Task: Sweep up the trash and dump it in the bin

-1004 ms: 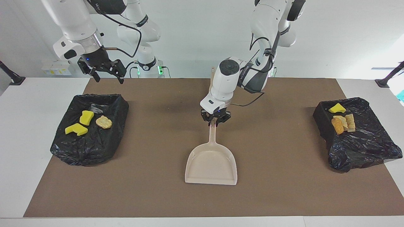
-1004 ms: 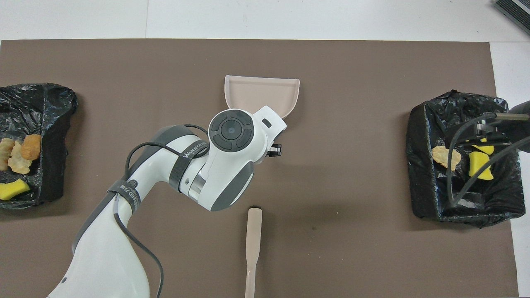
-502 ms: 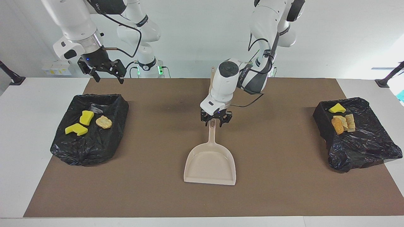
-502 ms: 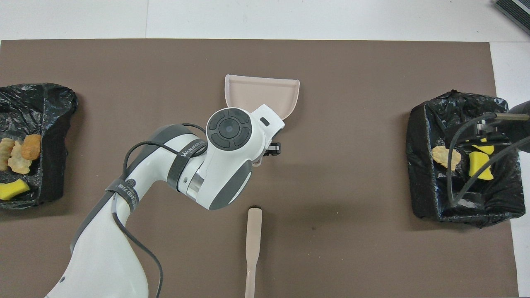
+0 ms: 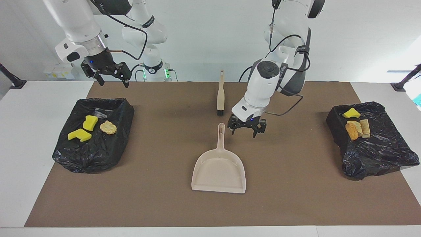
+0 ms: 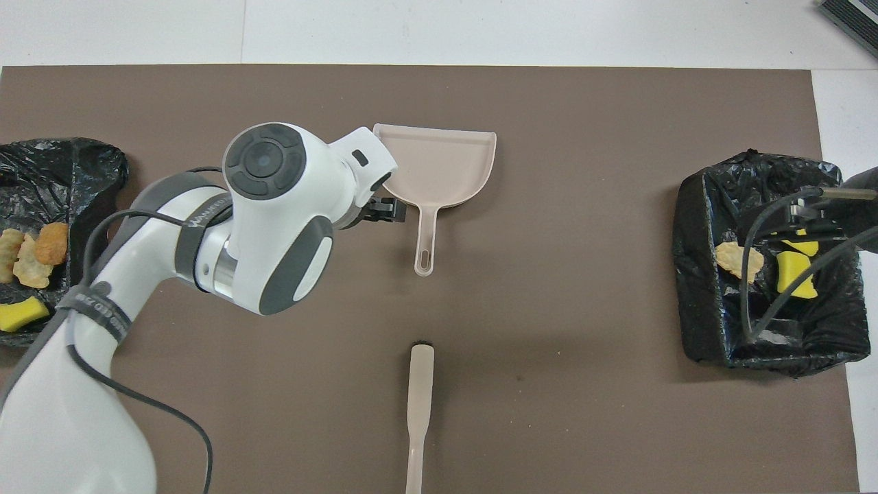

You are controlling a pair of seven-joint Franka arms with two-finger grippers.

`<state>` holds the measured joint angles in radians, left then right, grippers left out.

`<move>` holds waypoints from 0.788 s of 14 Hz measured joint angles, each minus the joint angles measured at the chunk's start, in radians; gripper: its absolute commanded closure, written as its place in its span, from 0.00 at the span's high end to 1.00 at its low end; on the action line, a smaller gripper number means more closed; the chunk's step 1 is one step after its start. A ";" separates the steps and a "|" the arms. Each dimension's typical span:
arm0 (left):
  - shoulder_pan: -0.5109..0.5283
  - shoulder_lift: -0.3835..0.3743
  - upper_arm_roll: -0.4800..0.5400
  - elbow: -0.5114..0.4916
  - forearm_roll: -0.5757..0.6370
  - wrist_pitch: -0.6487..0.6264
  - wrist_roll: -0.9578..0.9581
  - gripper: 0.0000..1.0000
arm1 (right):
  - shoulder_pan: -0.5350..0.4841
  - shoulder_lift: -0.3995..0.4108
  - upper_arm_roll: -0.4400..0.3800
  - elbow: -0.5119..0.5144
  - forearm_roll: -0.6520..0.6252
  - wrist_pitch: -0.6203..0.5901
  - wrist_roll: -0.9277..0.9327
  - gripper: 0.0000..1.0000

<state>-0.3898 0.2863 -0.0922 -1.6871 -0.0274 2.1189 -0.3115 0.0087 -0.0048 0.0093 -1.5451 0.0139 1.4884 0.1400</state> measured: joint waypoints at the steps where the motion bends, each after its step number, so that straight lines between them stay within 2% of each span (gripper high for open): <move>1: 0.023 -0.027 0.001 0.003 0.000 -0.025 0.003 1.00 | 0.000 0.000 0.000 0.000 0.000 0.000 0.000 1.00; 4: 0.097 -0.110 0.006 0.045 0.000 -0.170 0.035 1.00 | 0.000 0.000 0.000 0.000 0.000 0.000 0.000 1.00; 8: 0.246 -0.140 0.012 0.169 -0.001 -0.426 0.281 1.00 | 0.000 0.000 0.000 0.000 0.000 0.000 0.000 1.00; 11: 0.301 -0.181 0.014 0.223 -0.001 -0.577 0.322 1.00 | 0.000 0.000 0.000 0.000 0.000 0.000 0.000 1.00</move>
<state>-0.0886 0.1055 -0.0785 -1.4646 -0.0283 1.5420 0.0104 0.0087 -0.0048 0.0093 -1.5451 0.0139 1.4884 0.1400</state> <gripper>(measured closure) 0.000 0.000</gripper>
